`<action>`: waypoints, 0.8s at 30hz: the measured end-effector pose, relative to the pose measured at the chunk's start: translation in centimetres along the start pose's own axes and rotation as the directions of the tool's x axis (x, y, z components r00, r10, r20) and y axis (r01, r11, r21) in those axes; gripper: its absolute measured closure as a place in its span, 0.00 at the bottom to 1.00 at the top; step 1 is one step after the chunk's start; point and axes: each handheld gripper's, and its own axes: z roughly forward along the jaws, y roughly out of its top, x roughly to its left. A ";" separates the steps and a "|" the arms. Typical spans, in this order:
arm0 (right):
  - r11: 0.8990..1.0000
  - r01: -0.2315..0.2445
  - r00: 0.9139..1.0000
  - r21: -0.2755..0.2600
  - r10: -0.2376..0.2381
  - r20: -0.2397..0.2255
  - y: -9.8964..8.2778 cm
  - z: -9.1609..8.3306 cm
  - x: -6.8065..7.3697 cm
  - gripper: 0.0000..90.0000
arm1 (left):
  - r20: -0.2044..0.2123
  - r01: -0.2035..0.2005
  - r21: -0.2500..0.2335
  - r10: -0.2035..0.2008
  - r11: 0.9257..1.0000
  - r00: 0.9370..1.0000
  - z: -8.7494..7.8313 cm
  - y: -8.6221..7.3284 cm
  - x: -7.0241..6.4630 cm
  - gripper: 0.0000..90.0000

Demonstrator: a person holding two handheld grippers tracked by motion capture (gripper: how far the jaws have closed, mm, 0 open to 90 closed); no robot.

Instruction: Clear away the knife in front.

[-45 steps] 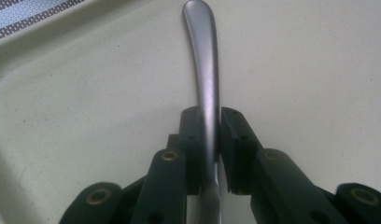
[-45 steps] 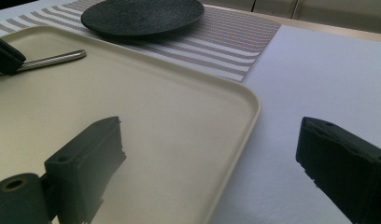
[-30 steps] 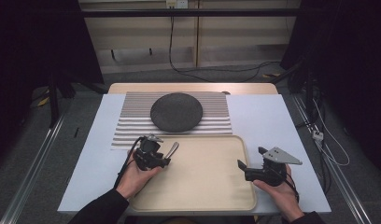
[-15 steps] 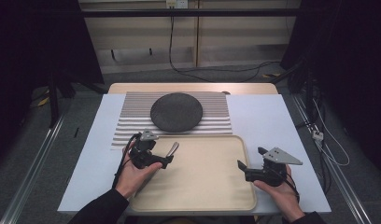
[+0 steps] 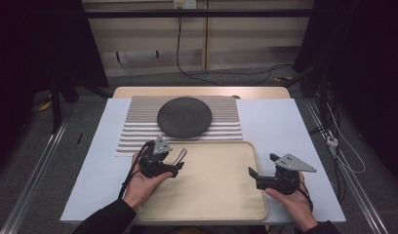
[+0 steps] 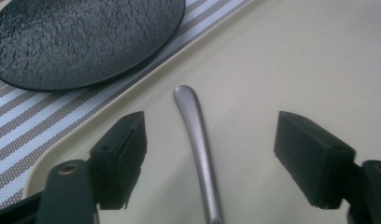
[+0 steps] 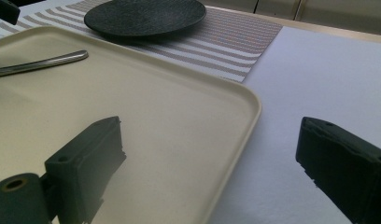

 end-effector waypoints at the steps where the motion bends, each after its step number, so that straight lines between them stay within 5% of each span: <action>1: 1.000 0.000 1.000 0.000 0.000 0.001 0.0 0.0 0.0 0.08 | 0.017 -0.001 -0.007 0.001 1.000 1.000 0.0 0.0 0.0 0.37; 3: 1.000 0.000 1.000 -0.002 0.000 0.002 0.1 0.0 0.1 0.08 | 0.055 -0.016 -0.009 0.016 1.000 0.998 0.1 0.1 -0.1 0.39; 7: 1.000 0.004 1.000 0.003 -0.004 0.004 0.1 0.1 0.2 0.08 | 0.059 -0.035 -0.011 0.036 0.999 0.998 0.4 0.2 -0.6 0.49; 12: 1.000 -0.001 1.000 0.003 0.001 0.006 0.1 0.0 0.1 0.08 | 0.132 0.020 -0.004 -0.020 1.000 0.991 0.7 0.6 -0.9 0.72; 16: 1.000 0.004 1.000 0.002 -0.004 0.006 0.0 0.0 0.1 0.08 | 0.164 0.012 0.015 -0.014 1.000 0.986 1.5 0.9 -1.1 0.82; 20: 1.000 -0.001 1.000 0.004 0.001 0.007 0.0 0.0 0.1 0.08 | 0.129 -0.033 0.049 0.026 0.998 0.991 2.4 1.1 -1.3 0.94; 24: 1.000 0.003 1.000 0.003 -0.003 0.006 0.1 0.1 0.1 0.08 | 0.123 -0.026 0.082 0.016 0.996 0.992 3.2 0.9 -1.2 1.00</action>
